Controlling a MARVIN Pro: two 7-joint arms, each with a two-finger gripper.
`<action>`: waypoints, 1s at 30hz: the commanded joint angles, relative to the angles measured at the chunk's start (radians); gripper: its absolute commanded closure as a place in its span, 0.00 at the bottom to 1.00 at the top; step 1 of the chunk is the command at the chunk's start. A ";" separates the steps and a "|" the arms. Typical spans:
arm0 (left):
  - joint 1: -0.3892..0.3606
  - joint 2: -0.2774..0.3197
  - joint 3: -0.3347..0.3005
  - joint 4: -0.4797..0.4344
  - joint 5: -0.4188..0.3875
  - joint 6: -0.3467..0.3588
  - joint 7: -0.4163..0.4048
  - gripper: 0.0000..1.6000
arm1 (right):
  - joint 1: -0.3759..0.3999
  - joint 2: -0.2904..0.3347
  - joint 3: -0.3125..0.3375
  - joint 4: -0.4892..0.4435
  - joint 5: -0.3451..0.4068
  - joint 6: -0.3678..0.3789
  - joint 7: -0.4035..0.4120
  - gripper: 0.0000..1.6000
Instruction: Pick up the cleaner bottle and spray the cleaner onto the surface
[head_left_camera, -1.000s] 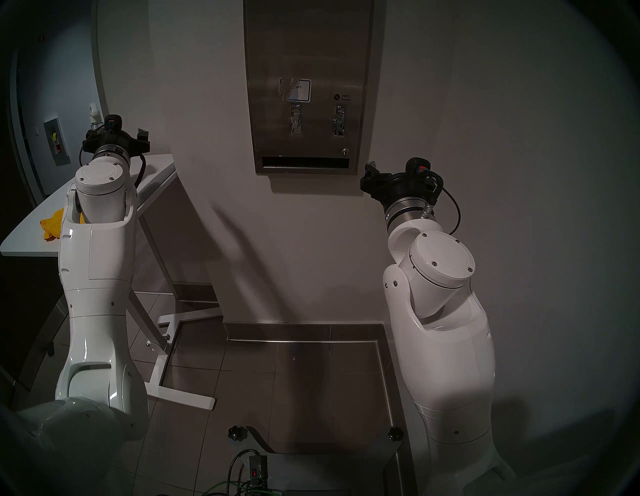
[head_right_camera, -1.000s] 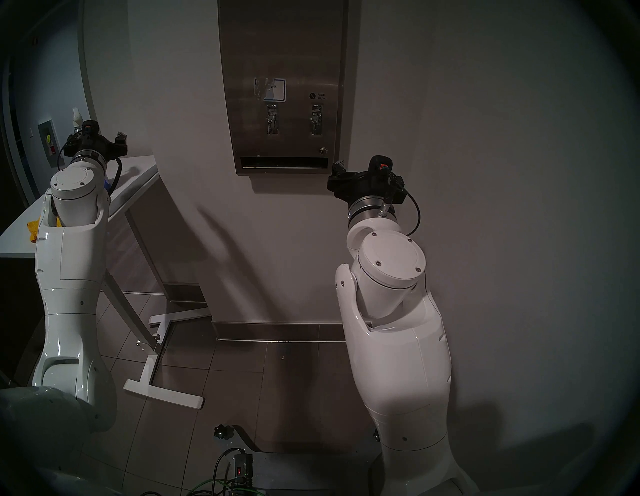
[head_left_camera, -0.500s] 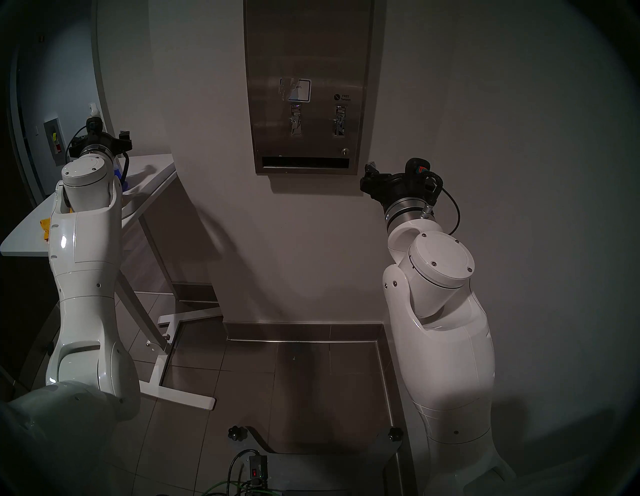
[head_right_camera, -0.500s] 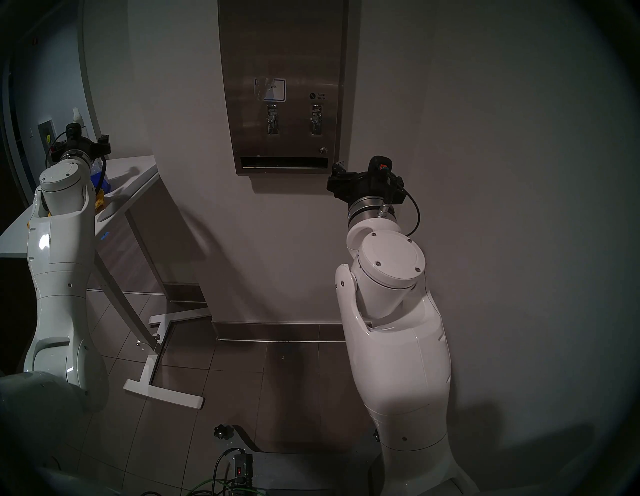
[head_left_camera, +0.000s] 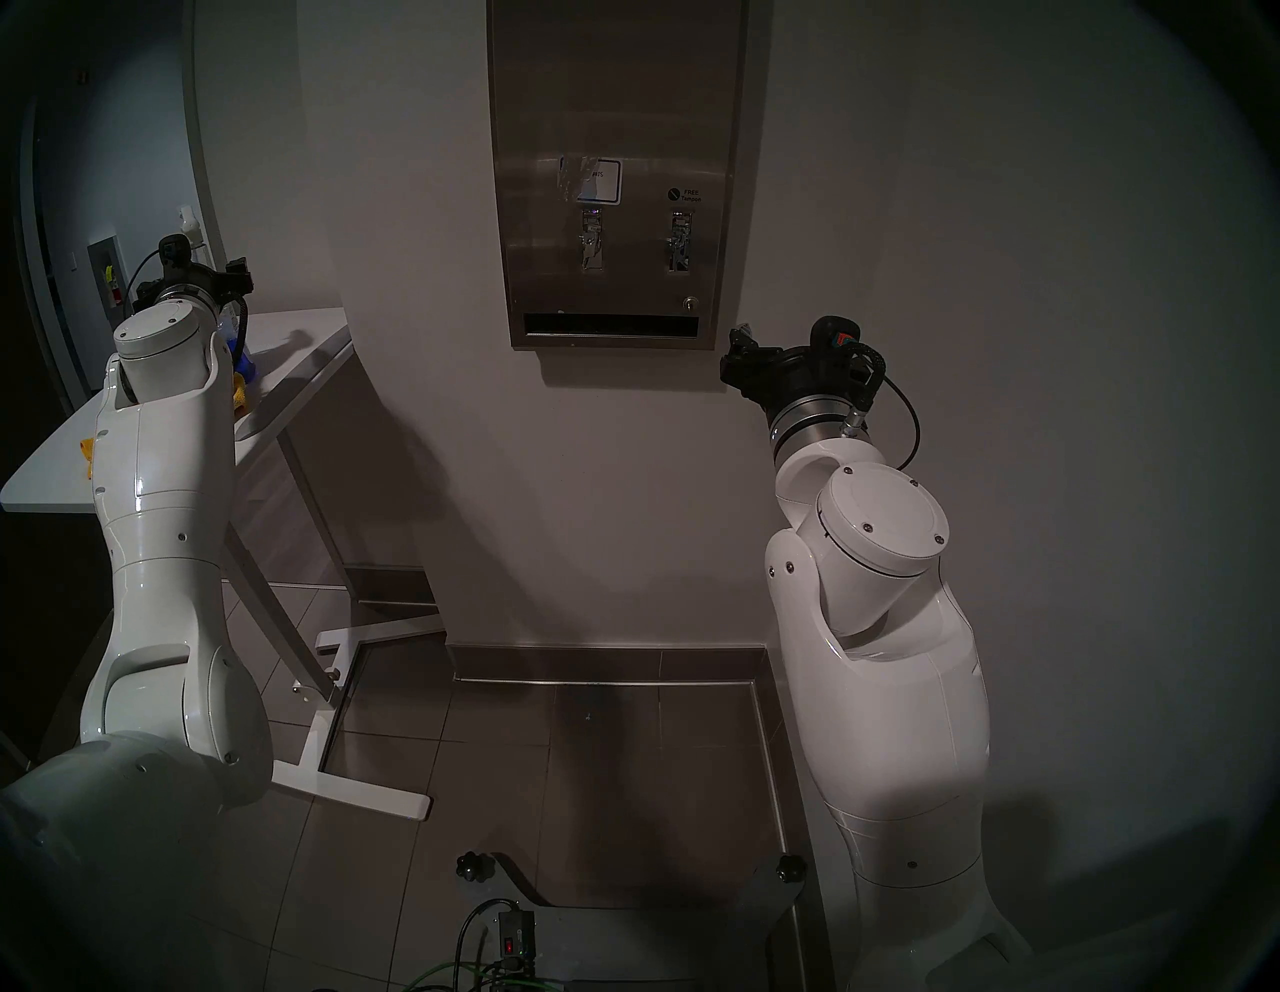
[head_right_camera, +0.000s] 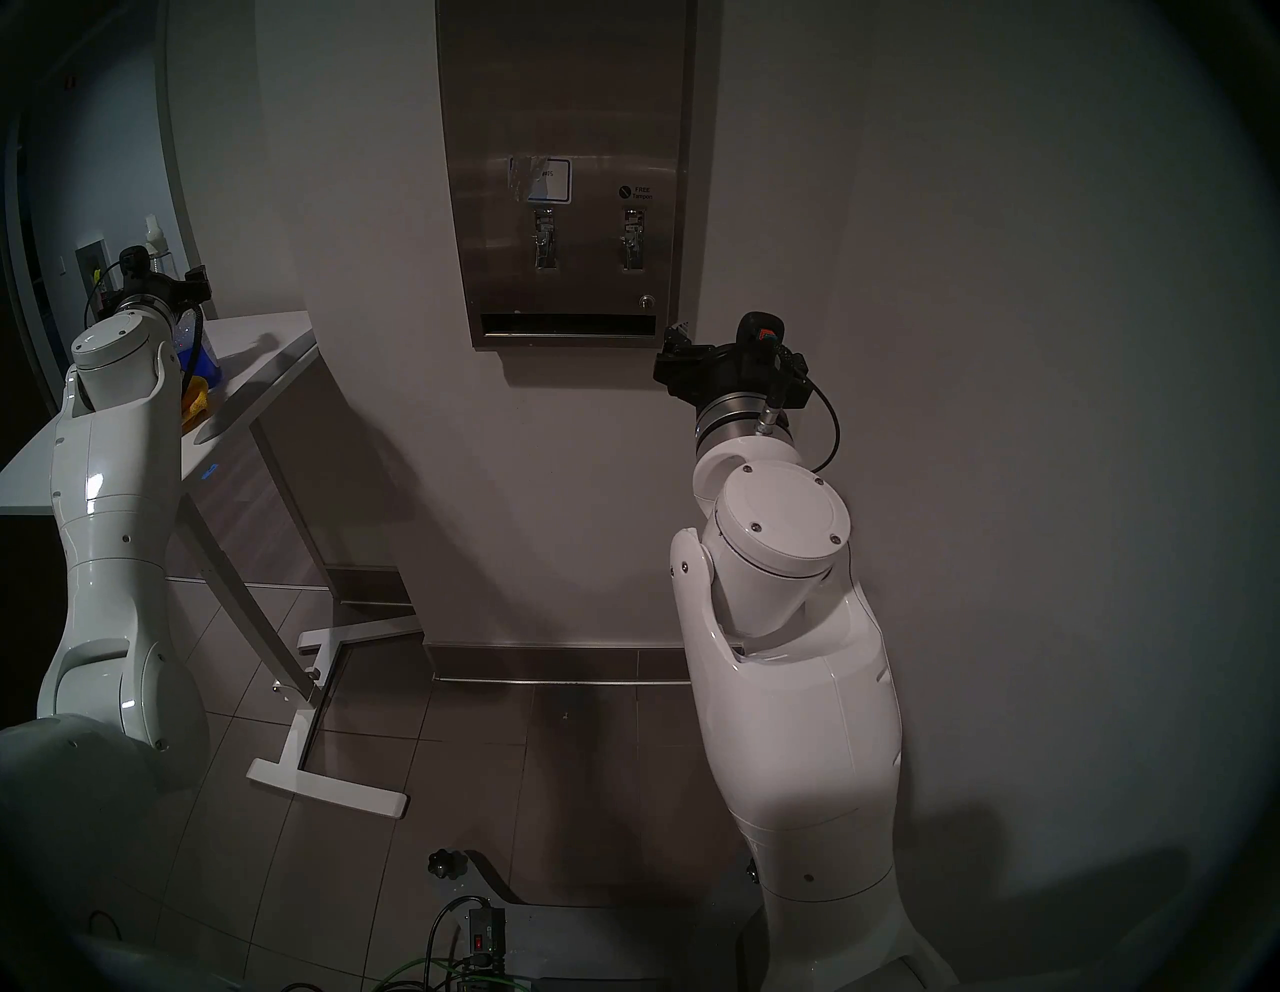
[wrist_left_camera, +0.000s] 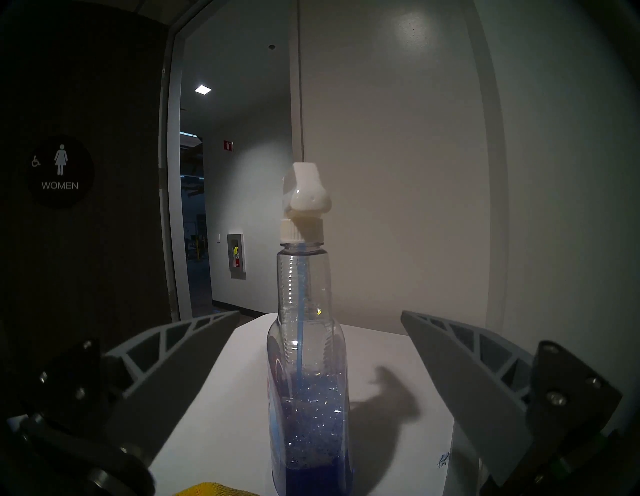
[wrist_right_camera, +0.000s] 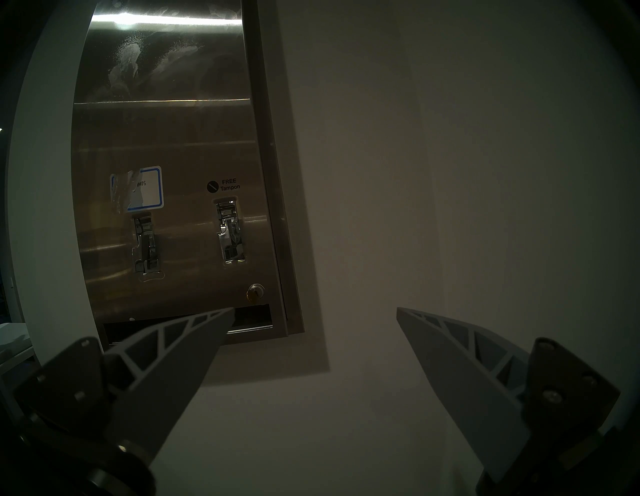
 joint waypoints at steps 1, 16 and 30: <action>-0.106 0.028 0.010 0.015 -0.032 -0.028 0.005 0.00 | 0.022 -0.002 0.001 -0.029 -0.002 -0.008 0.000 0.00; -0.189 0.043 0.045 0.129 -0.083 -0.040 0.025 0.00 | 0.022 -0.002 0.001 -0.028 -0.002 -0.008 0.000 0.00; -0.268 0.066 0.071 0.256 -0.119 -0.052 0.032 0.00 | 0.022 -0.002 0.001 -0.027 -0.002 -0.008 0.000 0.00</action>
